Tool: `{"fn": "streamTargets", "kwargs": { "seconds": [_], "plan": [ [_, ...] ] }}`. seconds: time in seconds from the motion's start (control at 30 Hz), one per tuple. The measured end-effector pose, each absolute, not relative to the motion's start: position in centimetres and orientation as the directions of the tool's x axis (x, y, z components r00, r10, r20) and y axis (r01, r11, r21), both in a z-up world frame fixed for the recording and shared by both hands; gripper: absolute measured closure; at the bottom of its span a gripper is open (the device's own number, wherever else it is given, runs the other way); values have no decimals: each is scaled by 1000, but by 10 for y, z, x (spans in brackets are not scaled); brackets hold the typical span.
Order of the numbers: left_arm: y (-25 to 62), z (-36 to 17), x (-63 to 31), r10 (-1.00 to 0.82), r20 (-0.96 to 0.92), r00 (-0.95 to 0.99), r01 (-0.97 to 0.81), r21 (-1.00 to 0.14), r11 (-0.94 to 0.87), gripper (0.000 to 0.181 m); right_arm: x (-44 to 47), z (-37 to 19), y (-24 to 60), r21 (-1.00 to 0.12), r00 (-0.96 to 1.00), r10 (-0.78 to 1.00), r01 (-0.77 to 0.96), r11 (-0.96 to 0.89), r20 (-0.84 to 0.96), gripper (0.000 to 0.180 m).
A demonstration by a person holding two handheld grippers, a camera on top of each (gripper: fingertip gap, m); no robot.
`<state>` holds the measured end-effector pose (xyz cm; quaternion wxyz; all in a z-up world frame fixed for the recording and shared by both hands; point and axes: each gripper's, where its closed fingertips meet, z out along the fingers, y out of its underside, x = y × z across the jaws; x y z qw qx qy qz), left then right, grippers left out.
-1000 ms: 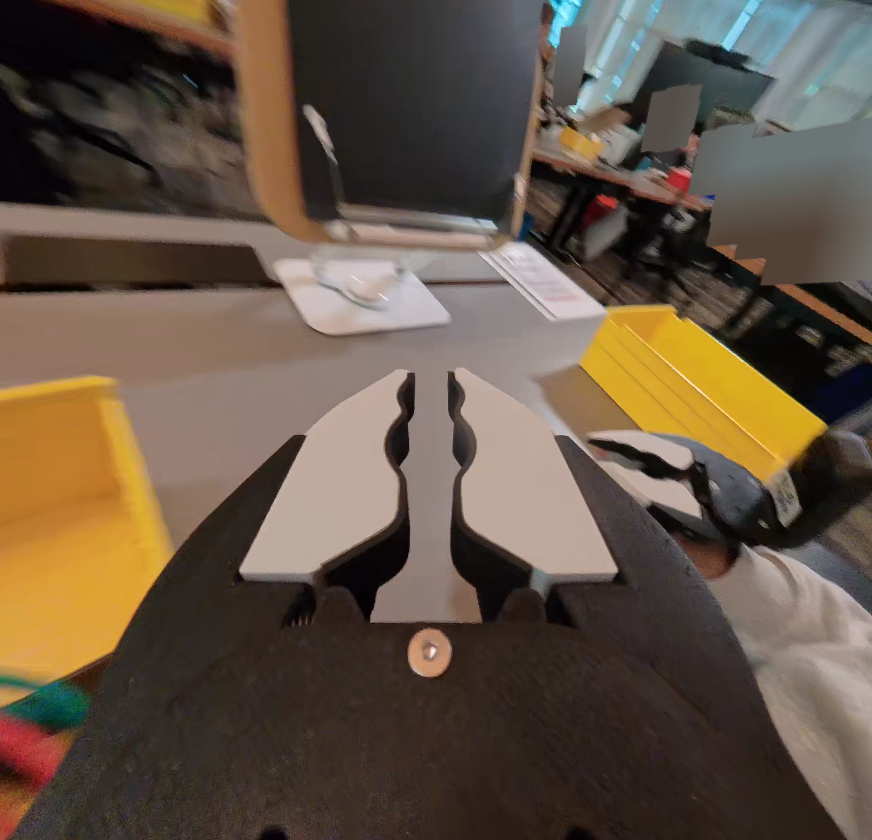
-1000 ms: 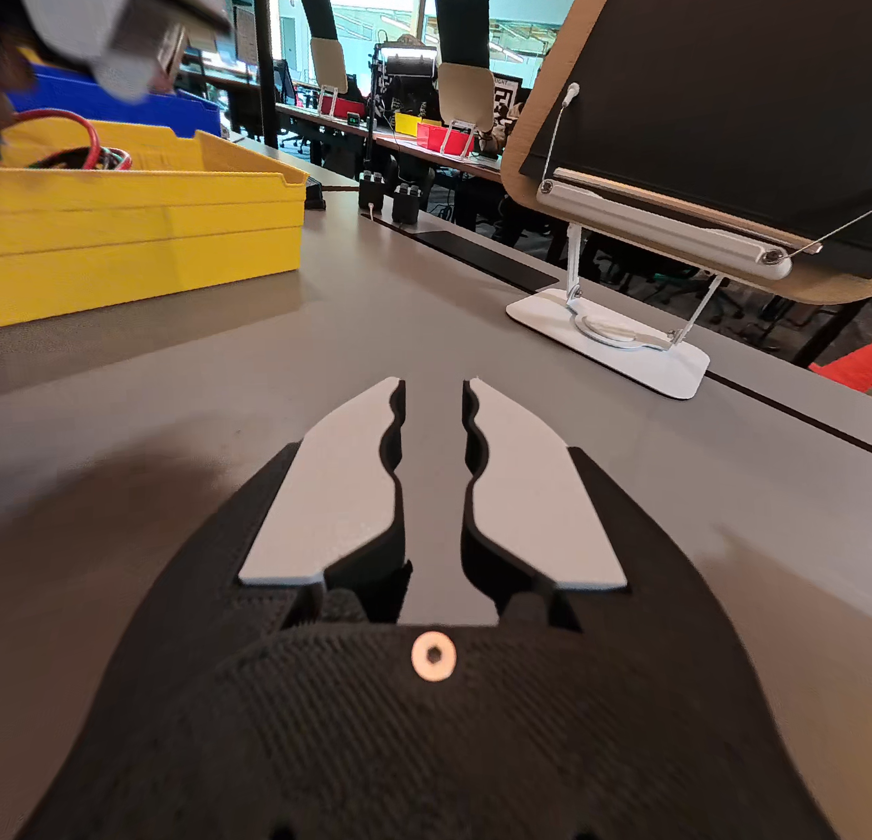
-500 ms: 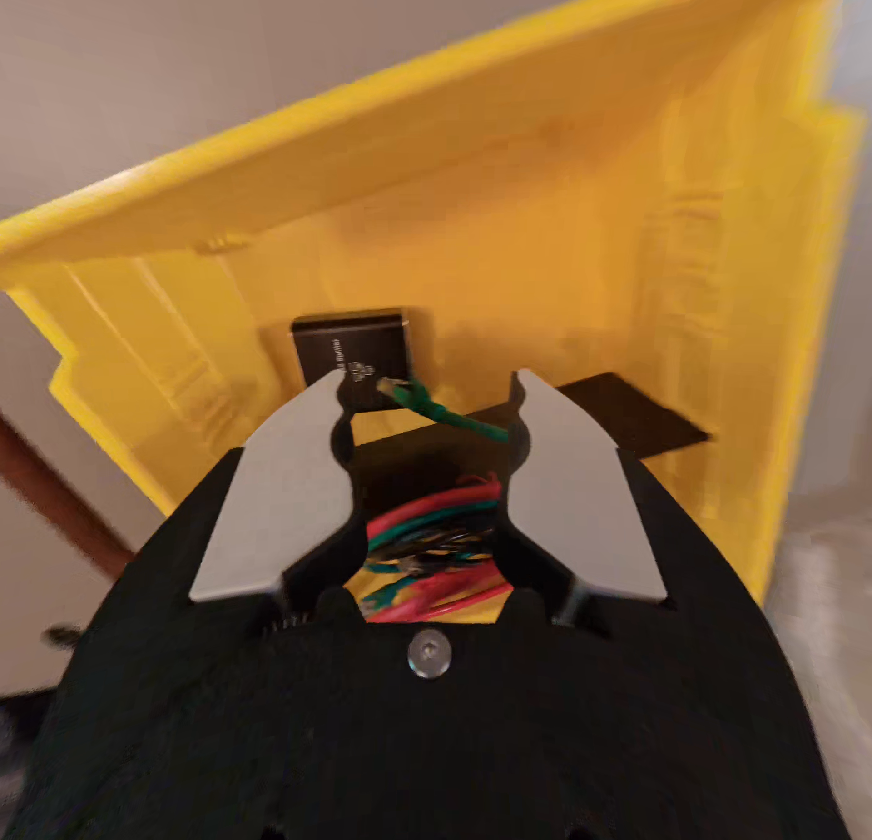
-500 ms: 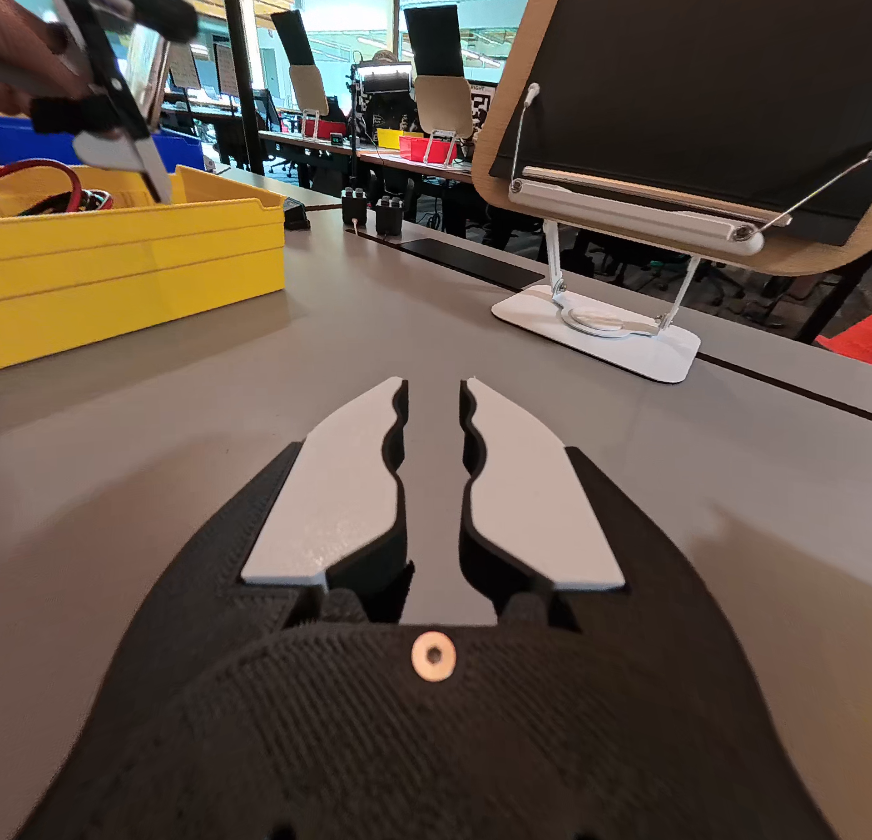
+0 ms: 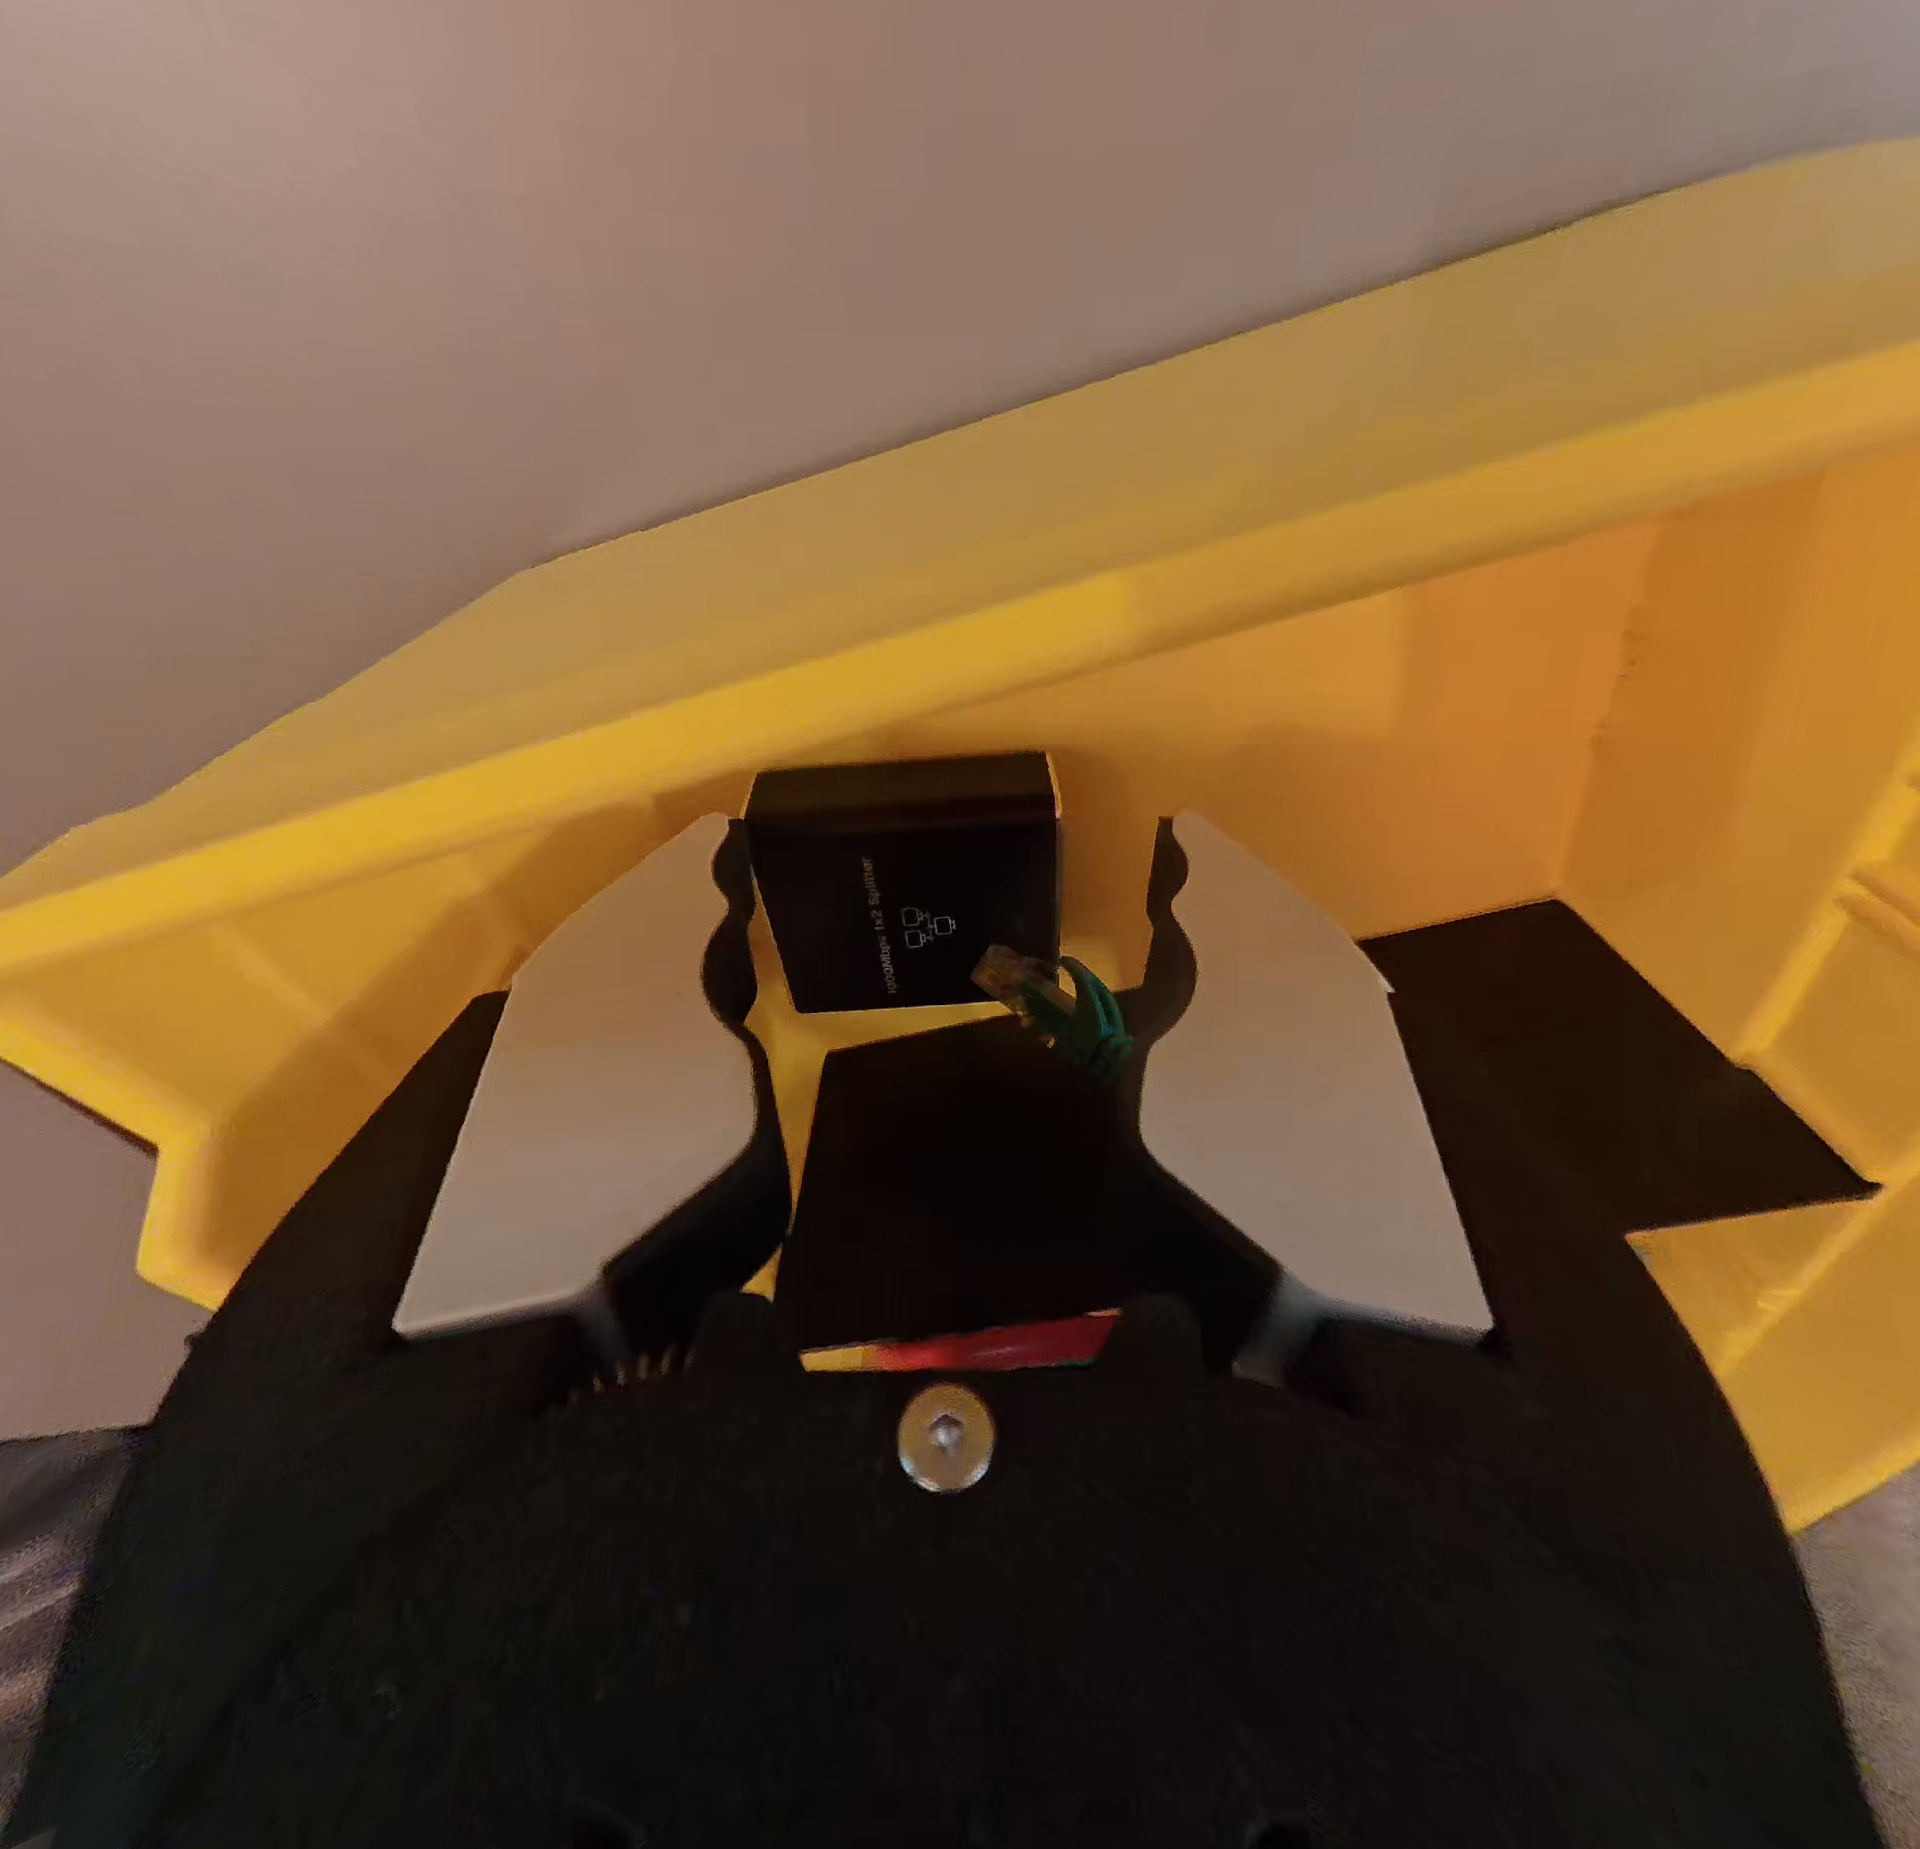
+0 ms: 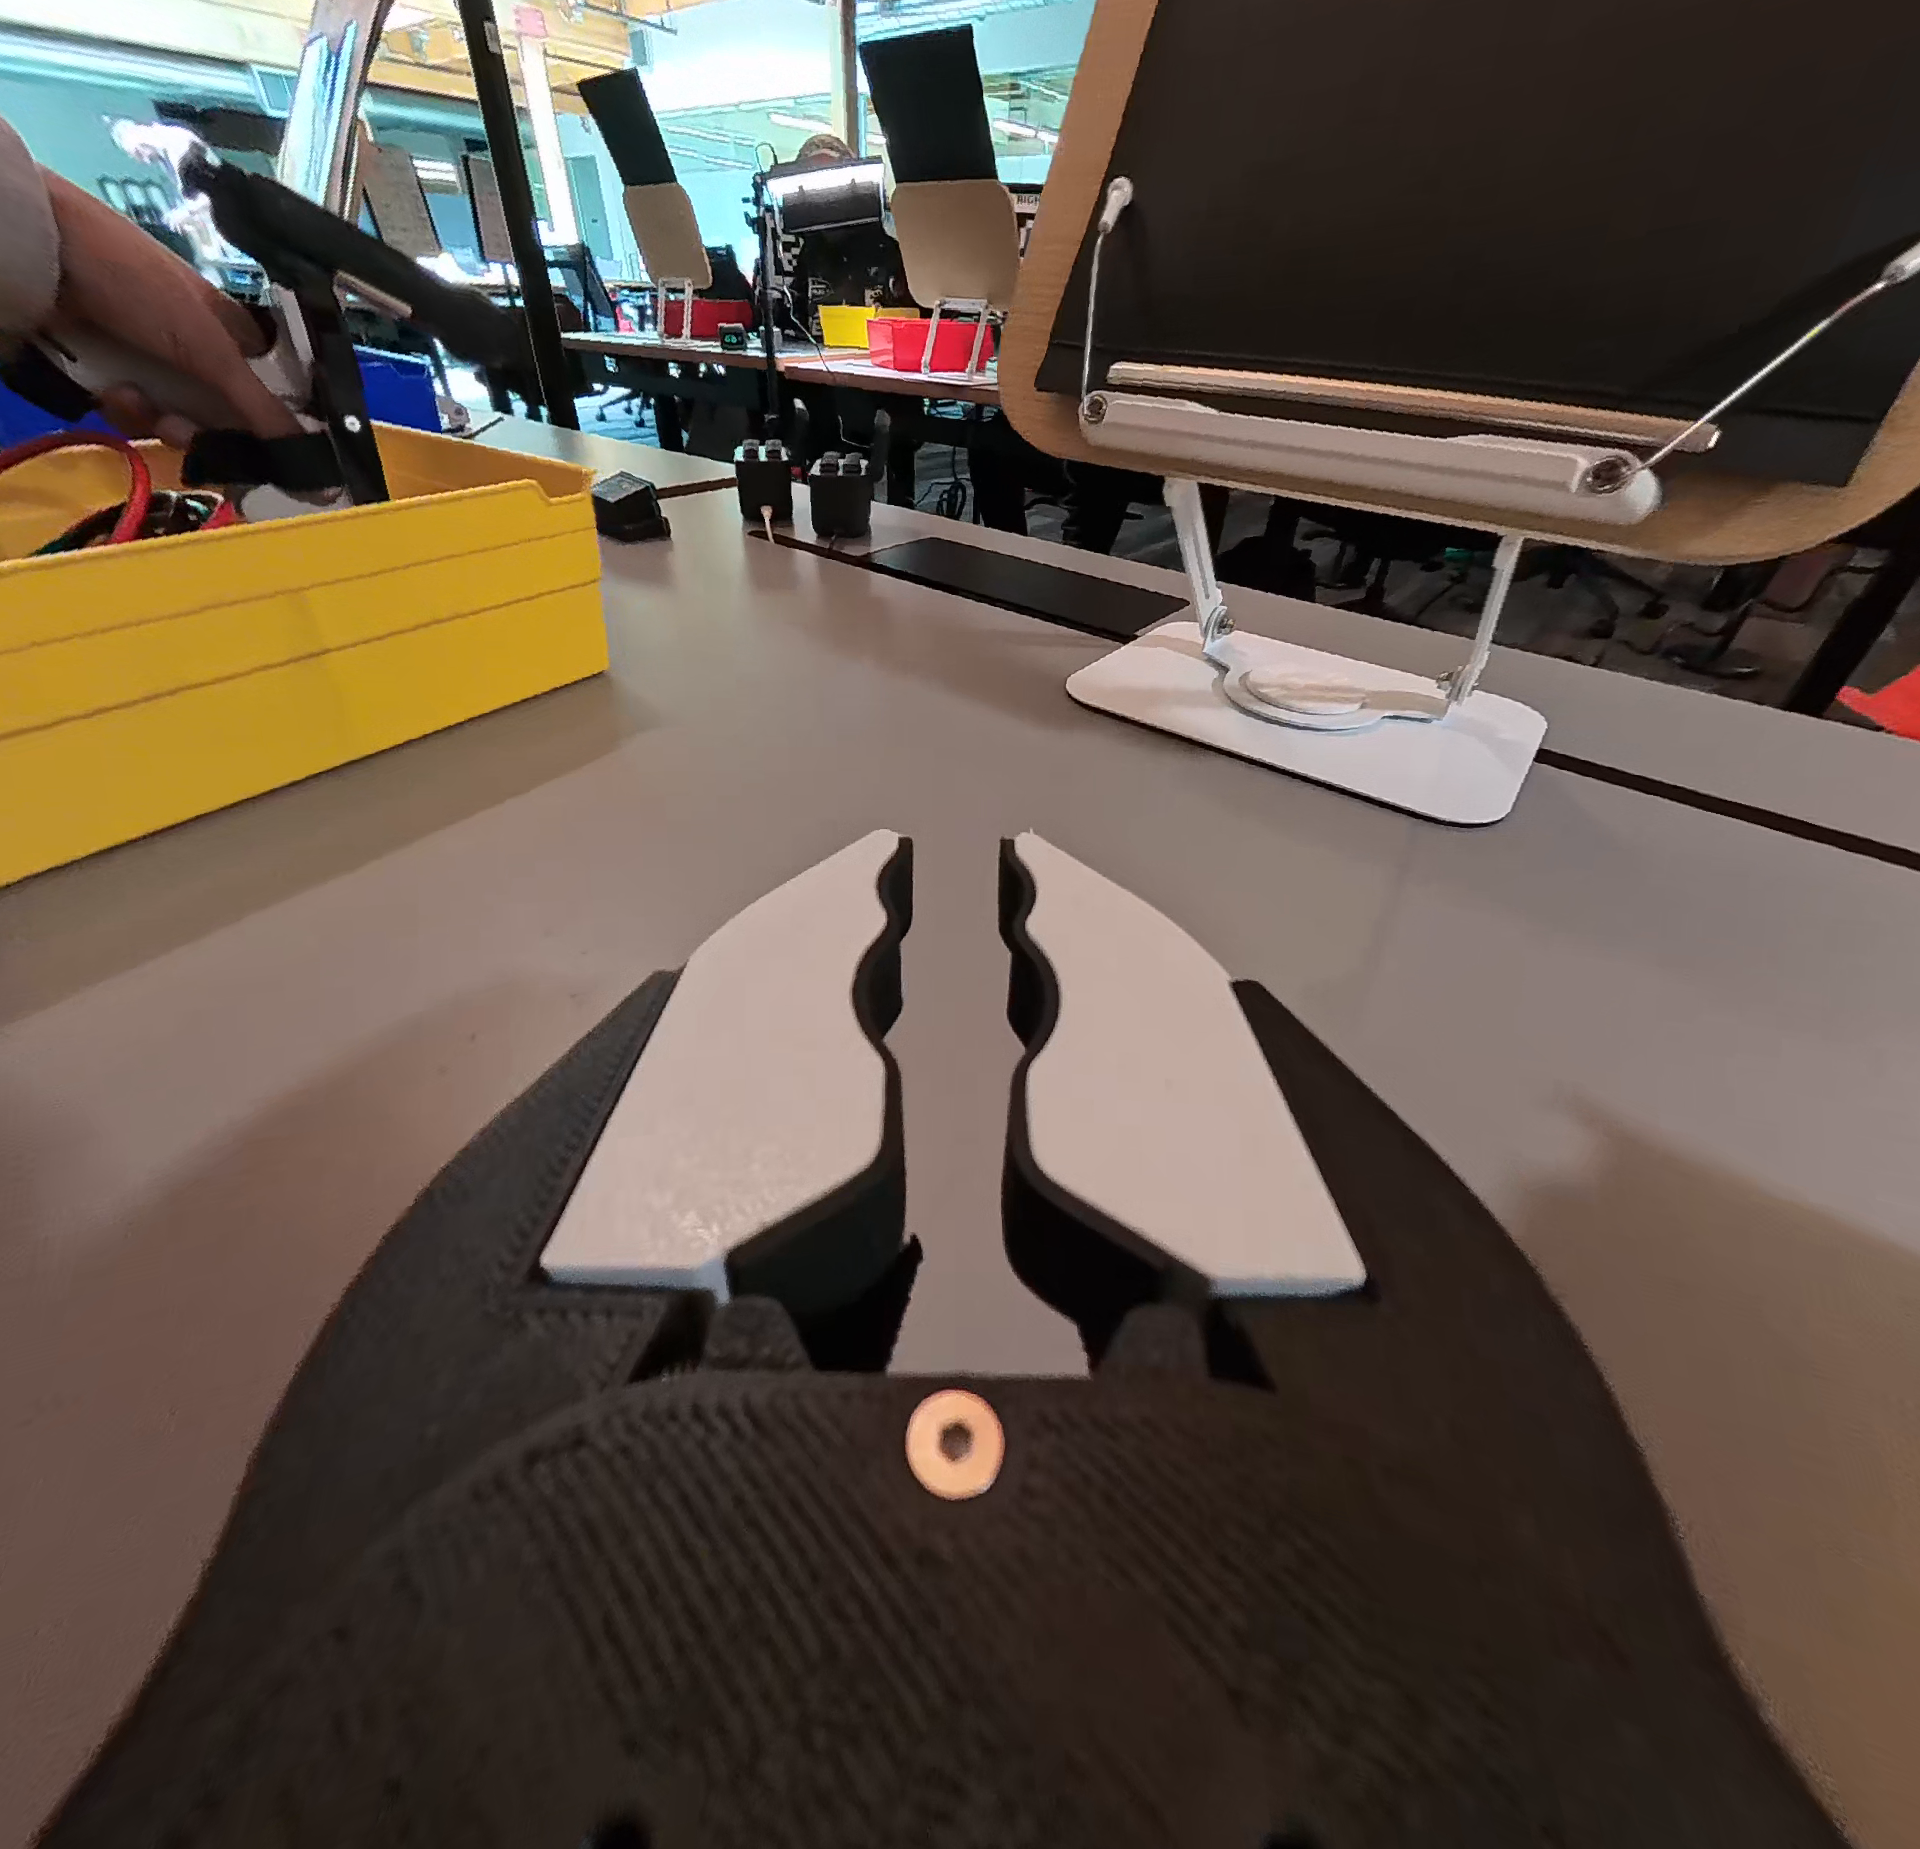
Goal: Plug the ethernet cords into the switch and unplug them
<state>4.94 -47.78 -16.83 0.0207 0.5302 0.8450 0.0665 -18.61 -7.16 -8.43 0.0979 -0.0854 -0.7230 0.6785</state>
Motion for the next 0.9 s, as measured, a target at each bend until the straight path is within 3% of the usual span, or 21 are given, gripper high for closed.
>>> {"fn": "streamTargets", "kwargs": {
  "seconds": [0.3,0.5,0.63,0.9],
  "plan": [
    [-470,-171,52,913,10,-408,897,191,398,94,-189,-81,-66,-999,-967,252,34,31,-25,164],
    [-455,-160,32,887,169,-429,903,90,419,94,-188,-80,-66,-999,-968,250,32,25,-25,164],
    [-463,-164,50,932,37,-360,921,173,349,90,-189,-80,-66,-999,-968,249,38,25,-30,164],
    [-460,-172,64,934,65,-353,892,324,314,84,-189,-82,-67,-999,-968,250,34,34,-25,164]
  ]
}}
